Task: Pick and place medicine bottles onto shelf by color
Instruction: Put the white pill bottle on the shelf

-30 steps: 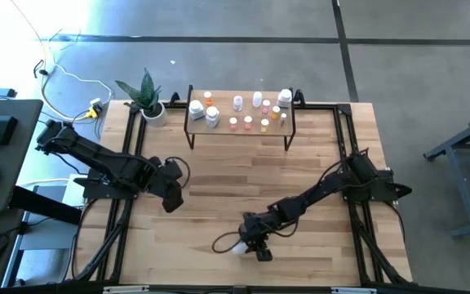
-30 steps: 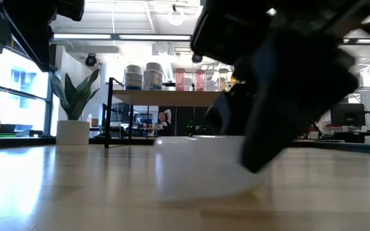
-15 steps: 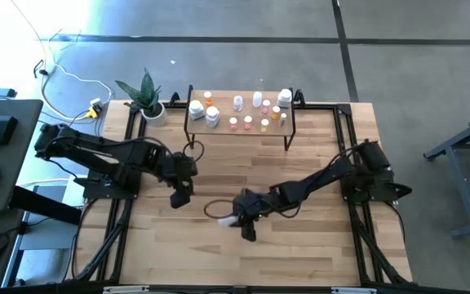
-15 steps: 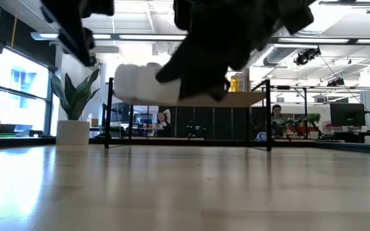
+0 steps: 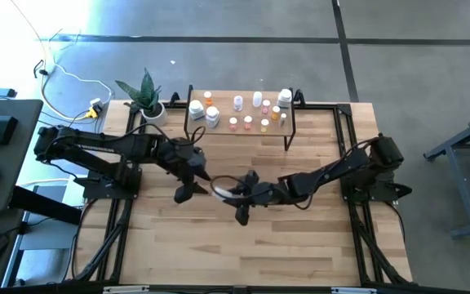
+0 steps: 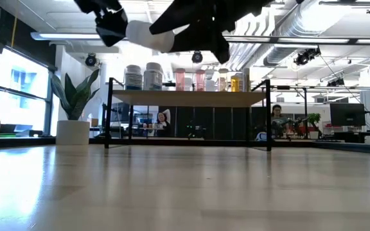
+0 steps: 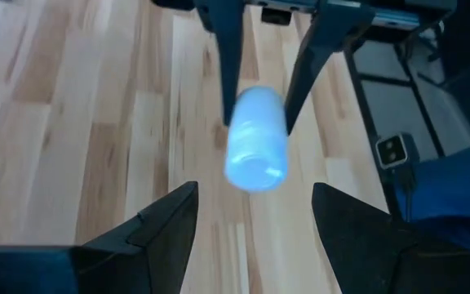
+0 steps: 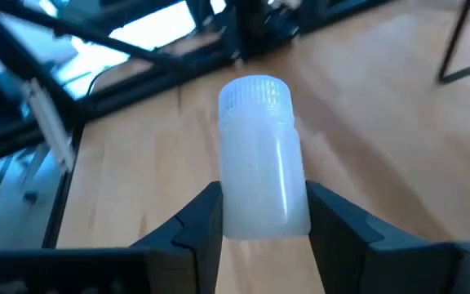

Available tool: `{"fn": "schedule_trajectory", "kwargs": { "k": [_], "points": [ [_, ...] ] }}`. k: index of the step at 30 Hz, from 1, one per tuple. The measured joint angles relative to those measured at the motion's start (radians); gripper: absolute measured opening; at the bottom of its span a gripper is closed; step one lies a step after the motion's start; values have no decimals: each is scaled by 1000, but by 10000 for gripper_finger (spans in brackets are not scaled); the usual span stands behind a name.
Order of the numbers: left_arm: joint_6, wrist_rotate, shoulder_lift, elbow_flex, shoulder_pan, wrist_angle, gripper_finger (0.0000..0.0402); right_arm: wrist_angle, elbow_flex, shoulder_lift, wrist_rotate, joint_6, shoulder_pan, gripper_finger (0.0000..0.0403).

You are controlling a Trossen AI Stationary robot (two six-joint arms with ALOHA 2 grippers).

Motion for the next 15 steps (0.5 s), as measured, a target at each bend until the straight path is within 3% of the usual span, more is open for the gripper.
{"fn": "schedule_trajectory", "kwargs": {
  "k": [15],
  "points": [
    [-45, -45, 0, 0, 73, 104, 232, 133, 1, -21, 39, -30, -68, 138]
  ]
}}
